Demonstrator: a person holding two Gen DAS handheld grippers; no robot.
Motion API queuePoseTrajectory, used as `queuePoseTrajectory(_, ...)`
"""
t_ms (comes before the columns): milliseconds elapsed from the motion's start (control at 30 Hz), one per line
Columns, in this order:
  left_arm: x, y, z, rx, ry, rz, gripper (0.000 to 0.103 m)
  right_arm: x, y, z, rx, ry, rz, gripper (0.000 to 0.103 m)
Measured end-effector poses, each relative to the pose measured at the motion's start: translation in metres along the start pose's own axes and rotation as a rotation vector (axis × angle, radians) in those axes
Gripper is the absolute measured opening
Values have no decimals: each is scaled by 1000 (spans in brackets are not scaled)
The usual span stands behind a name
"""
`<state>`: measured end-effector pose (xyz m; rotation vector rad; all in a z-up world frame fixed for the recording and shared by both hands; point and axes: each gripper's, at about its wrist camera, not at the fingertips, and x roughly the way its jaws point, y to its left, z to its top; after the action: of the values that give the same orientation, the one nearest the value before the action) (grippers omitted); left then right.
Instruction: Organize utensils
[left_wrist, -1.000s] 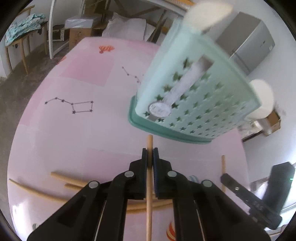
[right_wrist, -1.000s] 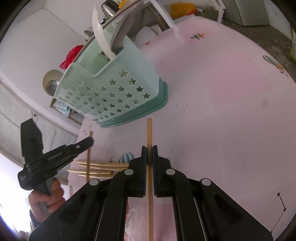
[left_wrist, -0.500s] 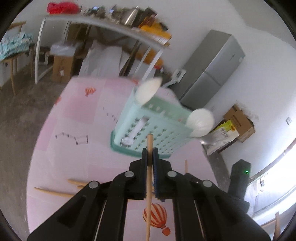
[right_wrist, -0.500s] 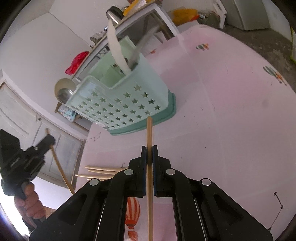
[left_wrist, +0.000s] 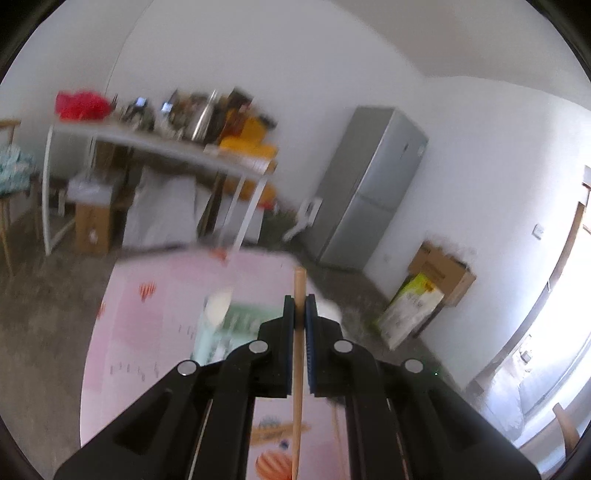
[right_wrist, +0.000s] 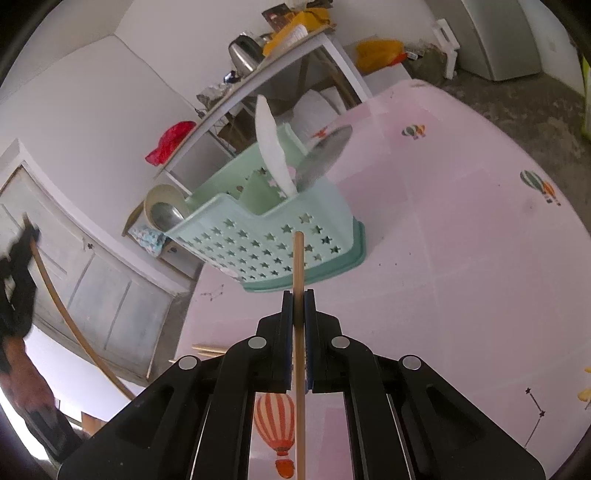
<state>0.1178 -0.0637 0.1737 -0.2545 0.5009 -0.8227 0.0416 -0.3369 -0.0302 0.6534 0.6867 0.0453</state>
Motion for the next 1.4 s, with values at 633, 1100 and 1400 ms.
queuePoseTrajectory(633,76,-35,73,195,-325,129,5,-16,12,12,-38,-57,43,4)
queuePoseTrajectory(1100,125,14,9,107,-113,199,12,-16,14,16,-61,-44,31,4)
queuePoseTrajectory(1400,73,15,-7,97,-151,172,37,-22,33,19,-152,-23,-16,4)
